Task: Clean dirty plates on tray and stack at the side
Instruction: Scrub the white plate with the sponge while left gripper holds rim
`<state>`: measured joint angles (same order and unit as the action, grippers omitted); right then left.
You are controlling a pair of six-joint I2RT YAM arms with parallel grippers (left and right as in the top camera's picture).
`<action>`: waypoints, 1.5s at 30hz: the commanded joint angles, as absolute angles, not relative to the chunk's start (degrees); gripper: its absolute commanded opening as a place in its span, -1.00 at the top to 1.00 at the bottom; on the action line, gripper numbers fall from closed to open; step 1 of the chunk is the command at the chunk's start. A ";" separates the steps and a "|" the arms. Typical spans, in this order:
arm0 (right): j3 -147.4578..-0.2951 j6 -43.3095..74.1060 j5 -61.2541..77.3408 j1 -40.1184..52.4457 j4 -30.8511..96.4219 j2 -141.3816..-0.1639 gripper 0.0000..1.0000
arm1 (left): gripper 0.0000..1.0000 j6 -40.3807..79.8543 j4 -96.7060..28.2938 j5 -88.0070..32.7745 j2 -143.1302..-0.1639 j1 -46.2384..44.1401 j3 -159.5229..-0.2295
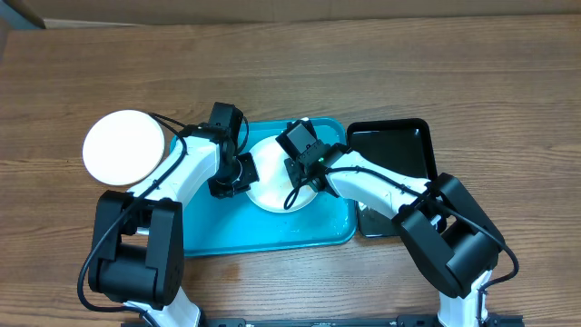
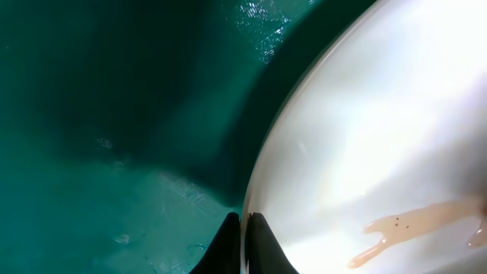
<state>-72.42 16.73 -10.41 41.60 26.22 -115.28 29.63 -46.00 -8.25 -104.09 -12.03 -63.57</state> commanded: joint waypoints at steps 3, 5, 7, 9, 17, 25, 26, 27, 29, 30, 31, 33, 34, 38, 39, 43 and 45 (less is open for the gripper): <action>-71.90 23.03 -2.50 41.50 27.24 -116.81 0.85 | 0.91 28.73 -45.78 -5.52 -103.81 -12.40 -63.86; -71.88 23.03 -0.56 41.50 26.94 -116.84 0.85 | 0.91 28.73 -45.69 -5.52 -103.81 -12.43 -63.86; -71.88 23.03 1.45 41.60 26.52 -116.84 0.85 | 0.91 28.71 -45.58 -5.52 -103.81 -12.40 -63.86; -71.88 23.00 3.62 41.71 25.74 -116.84 0.85 | 0.91 28.73 -45.58 -5.54 -103.81 -12.43 -63.86; -76.23 22.11 4.62 39.79 25.47 -112.29 0.88 | 0.91 28.71 -45.60 -5.52 -103.81 -12.40 -63.86; -76.20 22.13 4.58 37.04 29.85 -108.99 0.87 | 0.92 28.71 -45.60 -5.54 -103.81 -12.40 -63.86; -75.99 22.15 4.62 37.01 30.83 -109.30 0.87 | 0.92 28.71 -45.60 -5.52 -103.81 -12.43 -63.86; -75.83 22.17 4.62 37.04 31.90 -109.62 0.85 | 0.91 28.71 -45.63 -5.54 -103.81 -12.43 -63.86; -75.26 22.22 4.62 37.32 33.52 -110.39 0.70 | 0.92 28.69 -45.63 -5.52 -103.81 -12.40 -63.86; -74.83 22.39 4.60 37.56 33.80 -110.69 0.54 | 0.92 28.71 -45.60 -5.52 -103.81 -12.40 -63.86; -74.26 22.44 4.60 37.87 33.76 -110.87 0.43 | 0.92 28.69 -45.60 -5.52 -103.81 -12.40 -63.86; -73.25 22.59 4.58 38.24 33.71 -110.98 0.22 | 0.92 28.69 -45.63 -5.50 -103.81 -12.40 -63.86; -72.82 22.57 4.56 38.30 33.78 -110.98 0.07 | 0.92 28.69 -45.65 -5.52 -103.81 -12.40 -63.86; -72.31 22.57 2.87 38.30 34.39 -111.04 0.00 | 0.92 28.69 -45.67 -5.52 -103.81 -12.40 -63.86; -72.31 22.57 2.37 38.33 34.74 -111.04 0.08 | 0.92 28.69 -45.65 -5.52 -103.81 -12.40 -63.86; -72.31 22.59 1.98 38.72 36.60 -111.04 0.59 | 0.92 28.69 -45.67 -5.52 -103.81 -12.40 -63.86; -72.31 23.16 0.86 39.07 37.93 -111.04 0.81 | 0.92 28.69 -45.65 -5.52 -103.81 -12.40 -63.86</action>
